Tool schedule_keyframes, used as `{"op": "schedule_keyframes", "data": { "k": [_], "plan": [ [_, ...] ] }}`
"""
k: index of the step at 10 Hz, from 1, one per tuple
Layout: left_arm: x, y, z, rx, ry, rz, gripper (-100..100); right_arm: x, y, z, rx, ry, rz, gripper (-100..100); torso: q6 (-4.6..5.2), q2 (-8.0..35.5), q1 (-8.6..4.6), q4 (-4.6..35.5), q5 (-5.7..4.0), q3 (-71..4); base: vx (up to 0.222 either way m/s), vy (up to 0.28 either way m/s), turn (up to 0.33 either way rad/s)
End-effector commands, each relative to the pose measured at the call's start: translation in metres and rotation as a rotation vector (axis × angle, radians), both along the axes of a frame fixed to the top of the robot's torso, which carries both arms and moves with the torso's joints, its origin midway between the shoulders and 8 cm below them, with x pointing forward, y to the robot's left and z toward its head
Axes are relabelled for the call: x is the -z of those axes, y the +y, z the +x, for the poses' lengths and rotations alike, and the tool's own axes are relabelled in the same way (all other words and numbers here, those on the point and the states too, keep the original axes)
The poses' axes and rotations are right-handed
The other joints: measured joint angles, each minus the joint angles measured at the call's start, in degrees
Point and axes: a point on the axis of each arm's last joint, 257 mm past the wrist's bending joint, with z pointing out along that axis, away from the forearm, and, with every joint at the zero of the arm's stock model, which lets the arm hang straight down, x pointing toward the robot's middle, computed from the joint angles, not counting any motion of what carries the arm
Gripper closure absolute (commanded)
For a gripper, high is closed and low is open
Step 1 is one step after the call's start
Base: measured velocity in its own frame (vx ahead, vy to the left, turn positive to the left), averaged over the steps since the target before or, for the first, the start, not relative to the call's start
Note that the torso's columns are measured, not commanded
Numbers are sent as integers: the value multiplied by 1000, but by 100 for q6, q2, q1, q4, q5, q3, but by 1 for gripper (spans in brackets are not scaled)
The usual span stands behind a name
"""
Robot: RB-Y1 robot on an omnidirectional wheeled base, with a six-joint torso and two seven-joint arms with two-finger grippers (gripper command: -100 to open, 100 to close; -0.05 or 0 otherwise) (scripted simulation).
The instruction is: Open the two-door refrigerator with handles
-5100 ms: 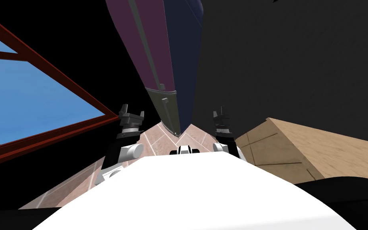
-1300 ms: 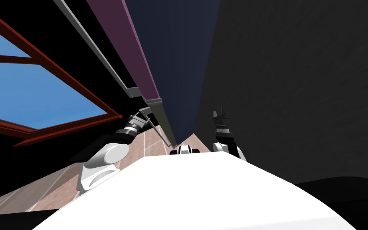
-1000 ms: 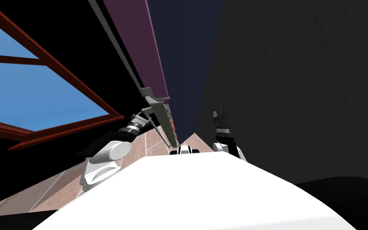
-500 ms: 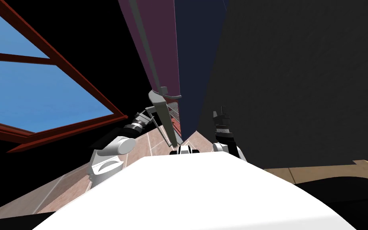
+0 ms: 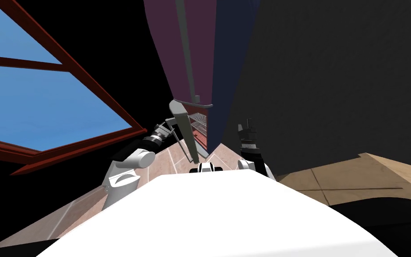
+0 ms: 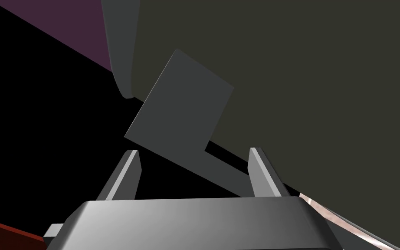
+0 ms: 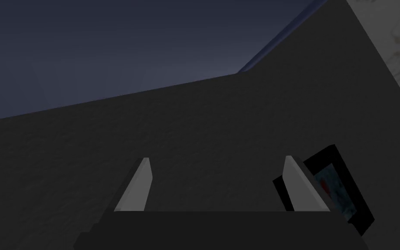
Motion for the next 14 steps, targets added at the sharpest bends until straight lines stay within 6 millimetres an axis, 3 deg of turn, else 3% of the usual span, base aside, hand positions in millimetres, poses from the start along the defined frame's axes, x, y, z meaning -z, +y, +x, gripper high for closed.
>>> {"op": "schedule_keyframes", "data": {
  "k": [1, 6, 7, 9, 11, 12, 14],
  "plan": [
    [-15, -4, 7, 14, -31, 14, 100, 0, 0, 0, 0, 0, 0, 0, 9, 5, 4, 1, -3, 0, -149, 253, -93],
    [-10, -15, 18, 43, -16, 14, 100, 0, 0, 0, 0, 0, 0, 0, -19, 78, -28, 5, 0, 53, -116, 211, -97],
    [-11, -25, 17, 69, -20, 14, 100, 0, 0, 0, 0, 0, 0, 0, -25, 78, -55, -3, 3, 59, 9, 211, -72],
    [-12, -34, 16, 94, -22, 16, 100, 0, 0, 0, 0, 0, 0, 0, -4, 54, 68, 13, 14, 31, -21, 394, -108],
    [-13, -53, 12, 144, -26, 19, 100, 0, 0, 0, 0, 0, 0, 0, -2, 22, -17, 1, 4, 15, -35, 324, -101],
    [-13, -53, 12, 144, -26, 19, 100, 0, 0, 0, 0, 0, 0, 0, 7, 16, -8, 3, 0, 7, -35, 363, -54],
    [-14, -72, 7, 193, -29, 21, 100, 0, 0, 0, 0, 0, 0, 0, 4, 18, 4, 7, 4, 9, -50, 423, -103]
  ]
}}
